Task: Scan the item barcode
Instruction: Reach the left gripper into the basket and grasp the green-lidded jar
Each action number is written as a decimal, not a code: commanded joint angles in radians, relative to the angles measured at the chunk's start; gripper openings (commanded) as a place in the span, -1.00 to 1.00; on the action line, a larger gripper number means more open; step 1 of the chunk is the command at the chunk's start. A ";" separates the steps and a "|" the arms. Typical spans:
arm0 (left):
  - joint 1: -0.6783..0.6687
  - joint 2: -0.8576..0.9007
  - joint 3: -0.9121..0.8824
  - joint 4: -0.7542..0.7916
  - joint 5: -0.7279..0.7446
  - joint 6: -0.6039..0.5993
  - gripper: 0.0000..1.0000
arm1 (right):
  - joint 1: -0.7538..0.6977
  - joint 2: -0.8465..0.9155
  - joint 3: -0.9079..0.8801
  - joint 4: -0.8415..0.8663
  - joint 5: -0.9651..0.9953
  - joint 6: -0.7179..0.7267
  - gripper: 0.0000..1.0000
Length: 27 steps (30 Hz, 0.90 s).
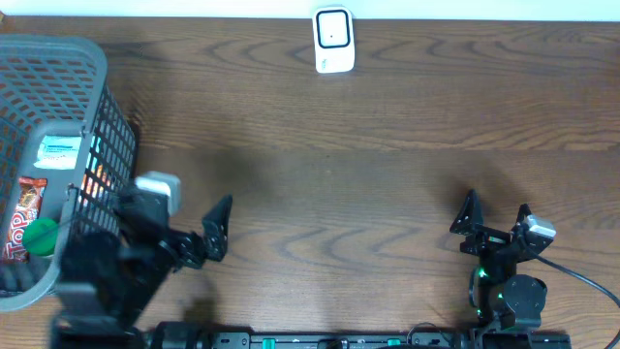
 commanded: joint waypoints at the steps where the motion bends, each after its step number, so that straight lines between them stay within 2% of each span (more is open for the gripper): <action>1: -0.003 0.139 0.254 -0.138 0.040 0.021 0.96 | -0.001 -0.005 -0.002 -0.005 0.002 0.004 0.99; 4: -0.003 0.223 0.390 -0.180 0.058 0.017 0.96 | -0.001 -0.005 -0.002 -0.005 0.002 0.004 0.98; 5: -0.002 0.251 0.439 -0.187 0.018 -0.004 0.96 | -0.001 -0.005 -0.002 -0.005 0.002 0.004 0.98; 9: 0.027 0.385 0.636 -0.221 -0.367 -0.225 0.96 | -0.001 -0.005 -0.002 -0.005 0.002 0.004 0.98; 12: 0.103 0.520 0.787 -0.298 -0.497 -0.242 0.96 | -0.001 -0.005 -0.002 -0.005 0.002 0.004 0.99; 16: 0.318 0.723 0.937 -0.443 -0.513 -0.280 0.95 | -0.001 -0.005 -0.002 -0.005 0.002 0.004 0.99; 18: 0.444 0.801 0.956 -0.507 -0.513 -0.362 0.96 | -0.001 -0.005 -0.002 -0.005 0.002 0.004 0.99; 20: 0.578 0.871 0.955 -0.585 -0.512 -0.501 0.96 | -0.001 -0.005 -0.002 -0.005 0.002 0.004 0.99; 22: 0.678 0.921 0.940 -0.623 -0.510 -0.568 0.96 | -0.001 -0.005 -0.002 -0.005 0.002 0.004 0.98; 27: 0.826 0.983 0.861 -0.588 -0.435 -0.566 0.96 | -0.001 -0.005 -0.002 -0.005 0.002 0.004 0.99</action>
